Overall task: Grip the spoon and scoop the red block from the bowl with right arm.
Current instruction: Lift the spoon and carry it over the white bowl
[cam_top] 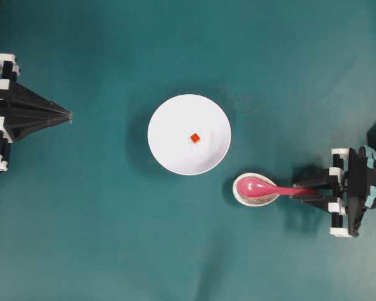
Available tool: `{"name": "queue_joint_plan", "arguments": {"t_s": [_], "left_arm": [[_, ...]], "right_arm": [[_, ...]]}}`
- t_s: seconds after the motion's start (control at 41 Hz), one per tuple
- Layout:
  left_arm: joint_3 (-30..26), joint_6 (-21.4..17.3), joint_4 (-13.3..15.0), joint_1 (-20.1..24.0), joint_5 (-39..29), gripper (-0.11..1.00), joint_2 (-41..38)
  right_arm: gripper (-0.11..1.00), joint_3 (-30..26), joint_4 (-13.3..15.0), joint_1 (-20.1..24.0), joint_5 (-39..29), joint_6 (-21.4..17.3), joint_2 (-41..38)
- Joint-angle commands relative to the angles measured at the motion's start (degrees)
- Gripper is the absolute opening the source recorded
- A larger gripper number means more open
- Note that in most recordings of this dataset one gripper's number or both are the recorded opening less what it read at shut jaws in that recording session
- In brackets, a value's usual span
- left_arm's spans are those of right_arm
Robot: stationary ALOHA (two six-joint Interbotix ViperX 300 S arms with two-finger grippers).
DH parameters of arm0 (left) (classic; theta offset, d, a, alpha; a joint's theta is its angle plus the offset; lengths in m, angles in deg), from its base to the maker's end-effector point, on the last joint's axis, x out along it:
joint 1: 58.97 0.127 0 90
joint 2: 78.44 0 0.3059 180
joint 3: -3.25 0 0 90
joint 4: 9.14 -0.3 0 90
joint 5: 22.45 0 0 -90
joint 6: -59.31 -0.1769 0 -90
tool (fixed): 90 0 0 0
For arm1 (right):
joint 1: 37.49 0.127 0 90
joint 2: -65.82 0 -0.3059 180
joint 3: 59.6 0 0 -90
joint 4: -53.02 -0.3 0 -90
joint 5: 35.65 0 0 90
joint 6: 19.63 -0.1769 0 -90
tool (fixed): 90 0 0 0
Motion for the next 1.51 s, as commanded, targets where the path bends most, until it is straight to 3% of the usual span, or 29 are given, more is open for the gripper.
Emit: {"name": "queue_joint_plan", "arguments": {"t_s": [0.0,0.268,0.439,0.56,0.658,0.804,0.975,1.194,1.291,1.486], "left_arm": [[-1.41,0.0,0.0,-0.09,0.26,0.0,-0.35],[-1.49,0.0,0.0,-0.09,0.0,0.0,-0.44],[-1.58,0.18,0.0,-0.09,0.0,0.0,-0.44],[-1.93,0.09,0.0,-0.09,-0.09,0.0,-0.53],[-2.2,0.09,0.0,-0.09,-0.79,0.0,-0.79],[-2.29,0.18,0.0,-0.18,-2.2,0.0,-1.23],[-2.37,0.18,0.0,-0.09,-2.2,0.0,-2.02],[-2.37,0.09,0.0,-0.09,-2.29,0.0,-2.99],[-2.37,0.09,0.0,-0.09,-2.29,0.0,-3.25],[-2.37,0.09,0.0,-0.18,-2.29,0.0,-3.43]], "right_arm": [[0.22,-0.62,0.26,0.0,0.97,0.09,0.44],[0.22,-1.32,0.26,-1.93,1.05,2.11,8.7],[0.22,-4.22,0.26,-8.26,-8.17,7.73,20.3],[0.22,-9.14,0.26,-18.11,-24.52,12.92,27.86],[0.22,-13.89,0.26,-28.56,-41.48,16.87,30.76],[0.22,-20.57,1.05,-42.01,-62.93,18.98,30.32],[0.22,-28.65,5.1,-52.38,-79.98,18.72,25.84],[0.22,-36.56,10.02,-56.07,-91.32,17.05,18.19],[0.22,-40.34,15.47,-56.43,-95.19,13.18,14.41],[0.22,-48.25,31.38,-56.51,-103.97,2.64,8.53]]}}
